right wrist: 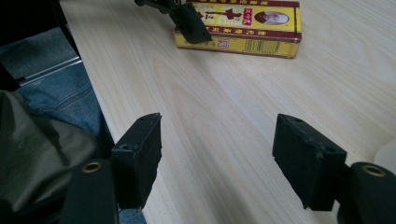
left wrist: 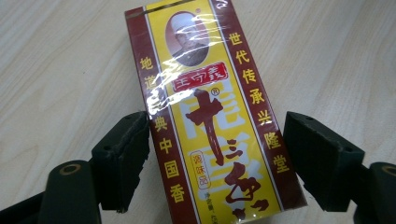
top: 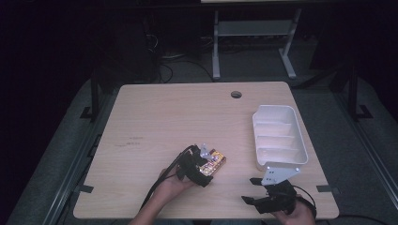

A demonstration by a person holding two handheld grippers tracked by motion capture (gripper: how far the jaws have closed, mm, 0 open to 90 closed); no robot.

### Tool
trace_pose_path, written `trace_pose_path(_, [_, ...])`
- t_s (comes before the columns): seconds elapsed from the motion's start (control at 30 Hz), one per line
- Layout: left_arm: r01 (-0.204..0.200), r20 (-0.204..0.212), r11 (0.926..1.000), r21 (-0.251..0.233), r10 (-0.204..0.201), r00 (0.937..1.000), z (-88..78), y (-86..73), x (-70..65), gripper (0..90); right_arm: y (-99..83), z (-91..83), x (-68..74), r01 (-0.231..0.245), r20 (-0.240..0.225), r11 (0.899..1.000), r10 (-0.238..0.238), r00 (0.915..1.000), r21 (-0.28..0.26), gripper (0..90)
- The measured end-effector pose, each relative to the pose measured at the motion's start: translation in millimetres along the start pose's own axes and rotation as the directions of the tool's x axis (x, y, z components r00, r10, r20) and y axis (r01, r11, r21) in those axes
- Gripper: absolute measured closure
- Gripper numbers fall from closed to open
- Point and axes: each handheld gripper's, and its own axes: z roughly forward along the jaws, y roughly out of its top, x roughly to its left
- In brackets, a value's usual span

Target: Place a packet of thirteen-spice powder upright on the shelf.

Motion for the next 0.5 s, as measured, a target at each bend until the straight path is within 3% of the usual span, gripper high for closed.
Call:
trace_pose_path(0.23, [-0.014, -0.012, 0.9995, 0.029, 0.014, 0.9998, 2.8, 0.6, 0.0, 30.3, 0.8, 1.9, 1.1, 0.006, 0.000, 1.000, -0.006, 1.0000, 0.004, 32.4])
trace_pose_path(0.4, [-0.052, -0.043, 0.9984, 0.022, 0.053, 0.9977, -0.2, 0.6, -5.3, 32.3, 1.1, 2.7, 1.4, -0.008, 0.004, 1.000, 0.008, 1.0000, 0.001, 32.4])
trace_pose_path(0.5, [-0.055, -0.042, 0.9985, 0.005, 0.055, 0.9976, -2.8, -2.6, -8.0, 32.6, 2.0, 3.2, 1.4, -0.020, 0.011, 1.000, 0.020, 0.9997, -0.004, 32.4])
